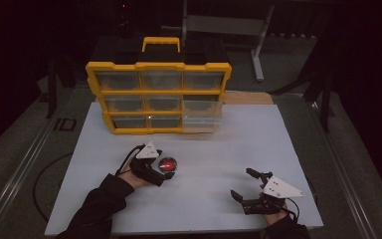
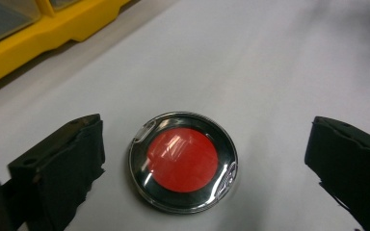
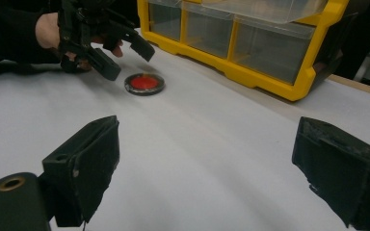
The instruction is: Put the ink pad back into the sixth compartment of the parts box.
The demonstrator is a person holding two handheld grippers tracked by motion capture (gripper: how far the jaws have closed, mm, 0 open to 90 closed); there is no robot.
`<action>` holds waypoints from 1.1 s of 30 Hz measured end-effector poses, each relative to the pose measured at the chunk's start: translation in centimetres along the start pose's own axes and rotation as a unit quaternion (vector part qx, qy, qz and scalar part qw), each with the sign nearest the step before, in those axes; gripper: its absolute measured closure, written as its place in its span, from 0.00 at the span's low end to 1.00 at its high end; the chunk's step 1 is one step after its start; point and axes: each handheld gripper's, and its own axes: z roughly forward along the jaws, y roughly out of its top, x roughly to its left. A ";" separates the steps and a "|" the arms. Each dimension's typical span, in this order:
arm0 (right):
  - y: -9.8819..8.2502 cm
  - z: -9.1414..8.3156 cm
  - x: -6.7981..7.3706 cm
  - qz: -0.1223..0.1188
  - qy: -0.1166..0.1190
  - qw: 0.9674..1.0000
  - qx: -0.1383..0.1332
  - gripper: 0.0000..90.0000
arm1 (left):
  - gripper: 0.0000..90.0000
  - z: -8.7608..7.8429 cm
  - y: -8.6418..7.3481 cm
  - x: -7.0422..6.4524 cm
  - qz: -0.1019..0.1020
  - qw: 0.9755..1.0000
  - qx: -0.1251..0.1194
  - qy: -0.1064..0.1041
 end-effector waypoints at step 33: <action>0.0 0.1 0.1 0.000 0.004 1.000 0.001 0.11 | 0.33 1.9 0.7 0.4 0.010 0.996 0.084 0.032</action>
